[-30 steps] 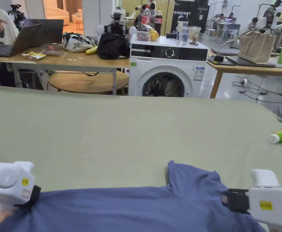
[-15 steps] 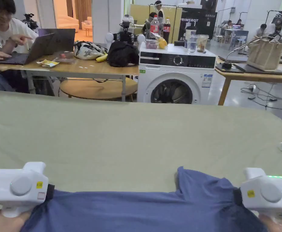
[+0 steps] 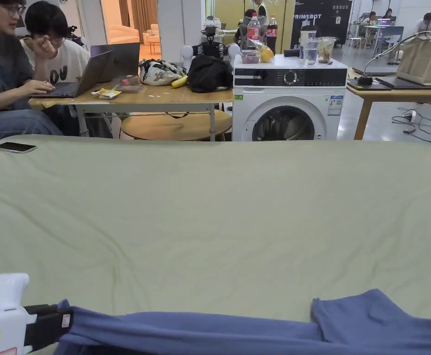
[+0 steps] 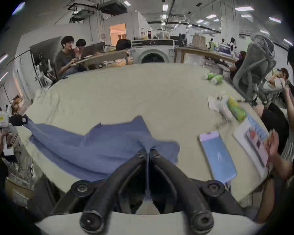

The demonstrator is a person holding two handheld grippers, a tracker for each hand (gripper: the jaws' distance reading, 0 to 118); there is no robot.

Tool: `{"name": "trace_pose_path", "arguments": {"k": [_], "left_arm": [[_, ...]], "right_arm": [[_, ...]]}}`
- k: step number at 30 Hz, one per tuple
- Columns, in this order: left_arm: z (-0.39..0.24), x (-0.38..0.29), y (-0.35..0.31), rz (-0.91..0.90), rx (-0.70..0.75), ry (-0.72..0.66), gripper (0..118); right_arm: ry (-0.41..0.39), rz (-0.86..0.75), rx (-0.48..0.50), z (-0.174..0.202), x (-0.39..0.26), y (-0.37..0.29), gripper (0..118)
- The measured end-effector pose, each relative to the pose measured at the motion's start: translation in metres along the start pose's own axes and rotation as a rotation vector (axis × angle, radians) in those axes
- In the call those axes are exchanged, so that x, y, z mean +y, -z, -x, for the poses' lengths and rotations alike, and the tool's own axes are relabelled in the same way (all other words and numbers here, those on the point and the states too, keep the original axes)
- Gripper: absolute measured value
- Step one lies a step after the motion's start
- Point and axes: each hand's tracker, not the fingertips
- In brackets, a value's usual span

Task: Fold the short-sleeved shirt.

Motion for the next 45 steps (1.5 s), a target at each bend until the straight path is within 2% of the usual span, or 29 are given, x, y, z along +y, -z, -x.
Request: {"name": "trace_pose_path", "arguments": {"k": [5,6,8,9,11,13,19,22,23,24,25,26,28,31,33,35,37,38,39,41,42,45], "left_arm": [[0.003,-0.032,0.012,0.035,0.016,-0.039,0],[0.004,-0.034,0.013,0.032,0.002,-0.048,8],[0.001,-0.037,0.012,0.009,0.003,-0.057,48],[-0.001,-0.039,0.006,-0.016,0.018,-0.069,48],[-0.012,-0.034,-0.007,-0.104,0.01,-0.094,59],[-0.032,-0.02,-0.017,-0.175,0.024,-0.071,60],[-0.105,0.022,-0.006,-0.268,0.071,0.084,60],[-0.134,0.03,0.0,-0.307,0.027,0.1,60],[-0.141,0.031,0.002,-0.312,0.0,0.116,56],[-0.148,0.029,0.004,-0.319,-0.03,0.137,36],[-0.153,0.028,0.008,-0.3,-0.058,0.158,9],[-0.156,0.025,0.01,-0.288,-0.057,0.155,0],[-0.155,0.017,0.012,-0.271,-0.102,0.137,0],[-0.146,0.014,0.009,-0.256,-0.083,0.137,0],[-0.122,0.017,0.002,-0.259,-0.176,0.032,0],[-0.086,0.017,-0.004,-0.248,-0.276,-0.106,0],[-0.039,0.011,-0.008,-0.225,-0.343,-0.249,40],[-0.018,0.005,-0.009,-0.221,-0.353,-0.305,67],[0.003,-0.001,-0.01,-0.227,-0.332,-0.354,67],[0.026,-0.013,-0.012,-0.184,-0.24,-0.354,96],[0.04,-0.02,-0.012,-0.198,-0.219,-0.363,105],[0.073,-0.037,0.003,-0.138,-0.233,-0.521,105]], "right_arm": [[0.001,0.033,-0.021,0.005,-0.038,0.008,0],[0.004,0.038,-0.021,0.006,-0.04,0.01,9],[-0.012,0.039,-0.026,-0.001,-0.043,0.017,41],[-0.015,0.027,-0.035,0.0,-0.043,0.016,41],[0.011,-0.055,-0.027,0.006,-0.036,0.006,47],[0.046,-0.143,-0.018,0.021,-0.022,0.0,47],[0.017,-0.224,0.027,0.091,0.024,0.016,52],[0.023,-0.225,0.083,0.121,0.034,0.028,52],[0.023,-0.229,0.101,0.128,0.034,0.031,49],[0.023,-0.23,0.095,0.136,0.035,0.034,34],[0.016,-0.23,0.094,0.144,0.033,0.038,12],[0.003,-0.227,0.079,0.149,0.032,0.04,0],[-0.055,-0.193,0.113,0.156,0.029,0.042,0],[-0.098,-0.196,0.098,0.161,0.025,0.041,0],[-0.108,-0.196,0.101,0.16,0.025,0.039,0],[-0.097,-0.195,0.144,0.154,0.023,0.035,0],[-0.072,-0.195,0.175,0.148,0.019,0.028,0],[-0.063,-0.193,0.187,0.145,0.016,0.027,0],[-0.05,-0.185,0.199,0.141,0.013,0.027,0],[0.022,-0.17,0.202,0.139,0.011,0.03,0],[0.042,-0.152,0.248,0.137,0.011,0.033,0],[0.024,-0.127,0.243,0.143,0.011,0.038,0]]}}
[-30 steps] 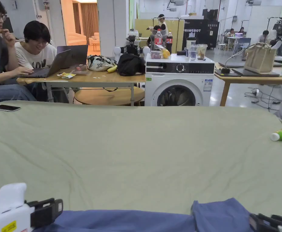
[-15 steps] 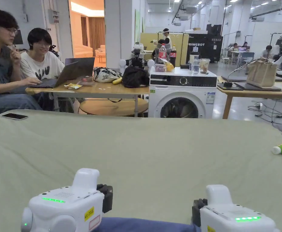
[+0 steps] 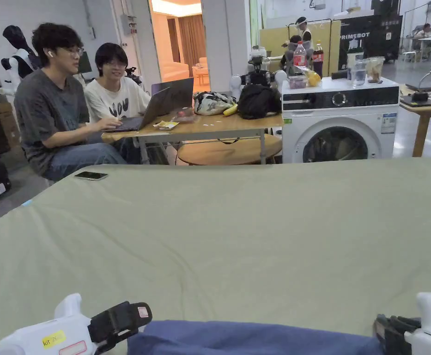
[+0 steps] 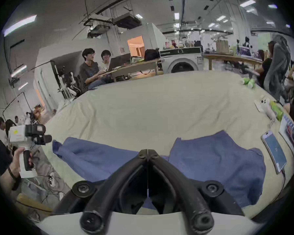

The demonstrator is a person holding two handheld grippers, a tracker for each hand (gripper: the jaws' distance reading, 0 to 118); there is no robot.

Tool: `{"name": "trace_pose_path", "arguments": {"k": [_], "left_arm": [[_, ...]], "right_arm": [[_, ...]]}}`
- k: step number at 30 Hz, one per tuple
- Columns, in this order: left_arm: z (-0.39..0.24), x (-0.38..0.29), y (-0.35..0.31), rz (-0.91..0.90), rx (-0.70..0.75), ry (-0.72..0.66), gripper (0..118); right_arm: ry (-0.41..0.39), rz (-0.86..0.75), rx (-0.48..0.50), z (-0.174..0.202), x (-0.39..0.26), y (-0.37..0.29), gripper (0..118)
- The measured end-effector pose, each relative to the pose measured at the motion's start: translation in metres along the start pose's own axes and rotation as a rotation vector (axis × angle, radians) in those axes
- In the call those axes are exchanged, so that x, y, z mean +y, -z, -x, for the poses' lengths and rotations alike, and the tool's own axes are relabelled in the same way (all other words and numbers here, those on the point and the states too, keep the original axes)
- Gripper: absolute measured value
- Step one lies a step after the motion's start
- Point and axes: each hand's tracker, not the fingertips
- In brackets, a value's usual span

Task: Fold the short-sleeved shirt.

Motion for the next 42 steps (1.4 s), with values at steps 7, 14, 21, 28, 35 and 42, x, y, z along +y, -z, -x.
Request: {"name": "trace_pose_path", "arguments": {"k": [7,14,21,28,35,42], "left_arm": [[0.026,-0.021,0.054,0.066,-0.076,-0.161,77],[0.026,-0.021,0.068,0.066,-0.076,-0.355,5],[-0.004,0.037,-0.025,-0.157,-0.061,-0.204,5],[-0.116,0.022,-0.021,-0.075,-0.037,0.184,5],[-0.199,-0.08,0.119,0.202,-0.048,0.507,5],[-0.209,-0.09,0.131,0.259,-0.249,0.454,49]], "right_arm": [[0.016,0.016,0.028,0.003,-0.003,-0.006,0],[0.048,0.04,0.02,-0.006,-0.009,-0.01,0],[0.088,0.027,0.058,-0.006,-0.01,-0.019,0],[0.115,-0.023,0.079,-0.003,-0.013,-0.034,0],[0.123,-0.043,0.062,-0.006,-0.02,-0.056,0],[0.141,-0.006,0.015,-0.026,-0.039,-0.063,0]]}}
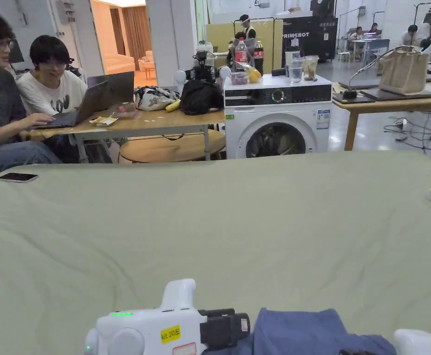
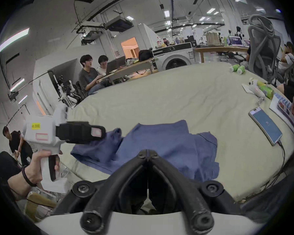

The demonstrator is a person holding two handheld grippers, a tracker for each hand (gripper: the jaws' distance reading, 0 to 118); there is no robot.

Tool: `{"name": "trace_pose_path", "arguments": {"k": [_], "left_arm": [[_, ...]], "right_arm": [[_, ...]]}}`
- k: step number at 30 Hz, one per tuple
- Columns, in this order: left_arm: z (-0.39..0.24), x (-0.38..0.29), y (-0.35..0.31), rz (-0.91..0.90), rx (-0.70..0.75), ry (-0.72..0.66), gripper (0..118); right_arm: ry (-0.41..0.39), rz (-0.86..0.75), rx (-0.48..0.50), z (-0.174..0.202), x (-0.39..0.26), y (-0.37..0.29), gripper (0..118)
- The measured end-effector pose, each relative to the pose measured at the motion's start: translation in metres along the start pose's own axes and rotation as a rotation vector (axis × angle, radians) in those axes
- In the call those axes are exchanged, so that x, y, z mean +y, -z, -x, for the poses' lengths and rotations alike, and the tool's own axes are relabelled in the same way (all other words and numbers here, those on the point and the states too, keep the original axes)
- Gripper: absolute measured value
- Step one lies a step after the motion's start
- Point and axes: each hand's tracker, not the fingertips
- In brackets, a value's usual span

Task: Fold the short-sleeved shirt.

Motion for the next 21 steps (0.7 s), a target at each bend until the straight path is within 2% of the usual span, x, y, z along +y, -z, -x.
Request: {"name": "trace_pose_path", "arguments": {"k": [2,3,4,5,6,8,11,12,13,15,17,19,21], "left_arm": [[0.005,0.006,-0.017,-0.073,0.033,-0.037,48],[0.013,0.008,-0.025,-0.109,0.036,-0.073,43],[0.022,0.008,-0.027,-0.127,0.048,-0.132,25],[0.03,0.005,-0.025,-0.115,0.053,-0.182,2],[0.032,0.001,-0.016,-0.087,0.068,-0.224,0],[0.038,-0.016,0.008,0.015,0.071,-0.21,0],[0.031,-0.049,0.063,0.32,0.024,-0.179,0],[0.03,-0.055,0.068,0.285,0.04,-0.162,0],[0.033,-0.049,0.054,0.162,0.021,-0.194,0],[0.038,-0.038,0.039,0.171,-0.021,-0.288,0],[0.043,-0.032,-0.001,0.01,-0.036,-0.248,0],[0.056,-0.016,-0.04,-0.043,-0.004,-0.245,30],[0.079,-0.01,-0.07,-0.052,0.042,-0.313,72]], "right_arm": [[0.06,-0.004,0.02,-0.005,-0.003,0.0,0],[0.084,-0.007,0.028,-0.007,-0.005,0.001,0],[0.093,-0.006,0.035,-0.008,-0.006,0.002,0],[0.093,-0.006,0.033,-0.008,-0.007,0.003,0],[0.092,-0.006,0.03,-0.007,-0.009,0.003,0],[0.09,0.0,0.029,-0.005,-0.01,0.005,0],[0.097,0.009,0.034,0.001,-0.011,0.007,0],[0.094,0.011,0.035,0.004,-0.011,0.008,0],[0.086,0.017,0.037,0.006,-0.011,0.009,0],[0.06,0.027,0.038,0.009,-0.011,0.011,0],[0.041,0.029,0.031,0.012,-0.009,0.014,0],[0.04,0.031,0.036,0.013,-0.005,0.019,0],[0.05,0.039,0.059,0.013,-0.002,0.025,0]]}}
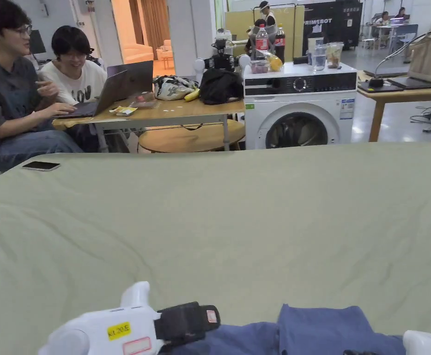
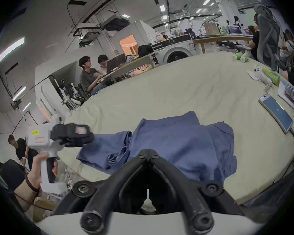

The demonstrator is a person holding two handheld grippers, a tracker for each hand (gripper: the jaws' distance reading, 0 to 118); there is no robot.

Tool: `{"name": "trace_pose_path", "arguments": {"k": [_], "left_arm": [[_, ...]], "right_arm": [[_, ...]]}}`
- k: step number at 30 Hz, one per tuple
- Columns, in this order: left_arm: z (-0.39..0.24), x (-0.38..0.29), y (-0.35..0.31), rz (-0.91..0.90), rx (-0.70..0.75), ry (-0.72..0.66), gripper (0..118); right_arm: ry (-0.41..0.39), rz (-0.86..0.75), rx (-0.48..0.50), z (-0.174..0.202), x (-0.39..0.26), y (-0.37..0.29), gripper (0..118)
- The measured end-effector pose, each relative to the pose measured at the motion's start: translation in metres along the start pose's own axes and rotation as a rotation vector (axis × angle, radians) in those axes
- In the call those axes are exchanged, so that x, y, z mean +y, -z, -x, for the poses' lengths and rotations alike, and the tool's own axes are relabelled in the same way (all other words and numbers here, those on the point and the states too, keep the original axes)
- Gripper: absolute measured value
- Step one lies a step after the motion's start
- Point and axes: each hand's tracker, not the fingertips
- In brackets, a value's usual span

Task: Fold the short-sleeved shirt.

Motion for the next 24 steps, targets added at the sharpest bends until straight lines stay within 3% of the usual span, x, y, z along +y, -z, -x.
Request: {"name": "trace_pose_path", "arguments": {"k": [1,5,8,10,11,12,13,15,20,24], "left_arm": [[0.012,0.006,-0.014,-0.025,0.018,-0.034,79],[0.06,0.004,-0.033,-0.079,0.066,-0.204,80],[0.082,-0.009,-0.009,-0.022,-0.005,-0.324,80],[0.078,-0.021,0.022,0.062,-0.058,-0.333,76],[0.076,-0.026,0.033,0.083,-0.089,-0.329,62],[0.071,-0.029,0.041,0.054,-0.068,-0.325,29],[0.067,-0.029,0.046,0.05,-0.029,-0.347,12],[0.068,-0.029,0.039,-0.006,-0.049,-0.413,10],[0.042,0.005,-0.037,-0.157,-0.048,-0.247,9],[-0.017,0.035,-0.081,-0.167,0.141,0.026,9]], "right_arm": [[0.0,0.003,0.004,0.001,0.0,0.003,0],[-0.013,0.016,0.01,0.005,-0.002,0.005,0],[-0.003,0.025,0.009,0.004,-0.004,0.005,0],[0.002,0.027,0.005,0.003,-0.004,0.003,0],[0.002,0.027,0.0,0.003,-0.005,0.001,0],[0.0,0.025,-0.008,0.002,-0.005,-0.001,0],[-0.001,0.025,-0.012,0.001,-0.004,-0.002,0],[-0.001,0.021,-0.017,-0.001,-0.002,-0.005,0],[-0.003,0.009,-0.019,-0.007,0.004,-0.006,0],[0.02,-0.007,-0.004,-0.011,0.008,-0.003,0]]}}
